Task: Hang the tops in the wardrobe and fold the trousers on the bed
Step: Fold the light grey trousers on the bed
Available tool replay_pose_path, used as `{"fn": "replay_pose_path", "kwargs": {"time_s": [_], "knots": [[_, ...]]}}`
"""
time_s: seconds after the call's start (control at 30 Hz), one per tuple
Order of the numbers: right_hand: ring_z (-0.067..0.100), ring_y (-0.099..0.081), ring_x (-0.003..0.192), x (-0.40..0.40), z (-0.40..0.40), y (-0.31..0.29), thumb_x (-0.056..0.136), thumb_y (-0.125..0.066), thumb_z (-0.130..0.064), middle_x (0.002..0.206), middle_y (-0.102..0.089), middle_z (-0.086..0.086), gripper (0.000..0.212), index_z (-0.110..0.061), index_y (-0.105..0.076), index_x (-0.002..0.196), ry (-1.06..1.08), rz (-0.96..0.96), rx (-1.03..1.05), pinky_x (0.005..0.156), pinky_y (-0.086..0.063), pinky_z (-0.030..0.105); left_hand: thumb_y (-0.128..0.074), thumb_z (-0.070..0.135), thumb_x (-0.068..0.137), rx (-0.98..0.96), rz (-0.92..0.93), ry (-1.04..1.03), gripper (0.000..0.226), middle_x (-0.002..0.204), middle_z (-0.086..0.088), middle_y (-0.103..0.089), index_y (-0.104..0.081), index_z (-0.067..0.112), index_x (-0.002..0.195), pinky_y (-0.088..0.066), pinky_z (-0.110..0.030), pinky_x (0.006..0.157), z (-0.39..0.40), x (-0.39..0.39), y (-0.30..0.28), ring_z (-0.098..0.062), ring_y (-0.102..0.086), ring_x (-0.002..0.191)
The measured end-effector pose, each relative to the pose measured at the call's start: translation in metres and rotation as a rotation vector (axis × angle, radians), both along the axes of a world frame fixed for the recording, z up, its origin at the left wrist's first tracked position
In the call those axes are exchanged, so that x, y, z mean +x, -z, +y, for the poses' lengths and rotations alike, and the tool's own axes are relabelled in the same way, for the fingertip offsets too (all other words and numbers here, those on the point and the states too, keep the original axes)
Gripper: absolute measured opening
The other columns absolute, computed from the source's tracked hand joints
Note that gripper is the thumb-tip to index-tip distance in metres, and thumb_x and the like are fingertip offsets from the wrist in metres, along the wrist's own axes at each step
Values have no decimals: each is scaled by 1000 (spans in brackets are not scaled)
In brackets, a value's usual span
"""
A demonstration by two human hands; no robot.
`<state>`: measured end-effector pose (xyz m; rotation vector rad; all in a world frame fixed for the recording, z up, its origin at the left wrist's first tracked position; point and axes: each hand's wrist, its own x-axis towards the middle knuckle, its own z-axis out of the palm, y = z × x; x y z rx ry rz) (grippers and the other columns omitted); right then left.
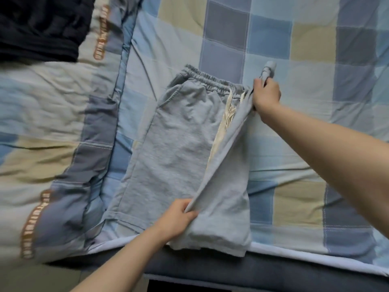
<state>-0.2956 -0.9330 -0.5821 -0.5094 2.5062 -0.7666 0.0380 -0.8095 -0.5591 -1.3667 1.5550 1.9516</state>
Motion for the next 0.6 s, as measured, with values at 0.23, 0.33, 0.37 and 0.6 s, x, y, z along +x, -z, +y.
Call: {"fn": "replay_pose_path", "kwargs": {"time_s": [0.23, 0.33, 0.37, 0.6], "knots": [[34, -61, 101, 90, -74, -18, 98, -41, -32, 108, -67, 16, 30, -13, -65, 92, -107, -83, -47, 89, -51, 44, -72, 9, 83, -300, -300, -154, 20, 59, 8, -56, -61, 17, 67, -34, -16, 52, -38, 115, -1, -3, -48, 57], [34, -56, 115, 116, -105, -17, 101, -37, -30, 123, -62, 19, 30, -13, -62, 99, -162, -104, 17, 92, -46, 33, -77, 12, 79, -374, -371, -267, 22, 57, 8, -57, -61, 20, 66, -33, -15, 49, -52, 142, 1, -3, -49, 54], [33, -54, 119, 122, -113, -16, 101, -35, -28, 128, -59, 20, 31, -9, -60, 103, -162, -116, 29, 92, -44, 31, -76, 13, 79, -391, -390, -279, 24, 55, 8, -55, -59, 19, 63, -32, -17, 49, -56, 147, 3, -4, -48, 53], [21, -53, 79, 145, -142, 0, 97, -40, -20, 87, -55, 10, 27, -8, -62, 107, -318, -230, 69, 67, -49, 27, -60, 6, 87, -508, -506, -145, 8, 80, -16, -66, -60, 7, 79, -43, -43, 72, -81, 155, 17, -39, -59, 87]]}}
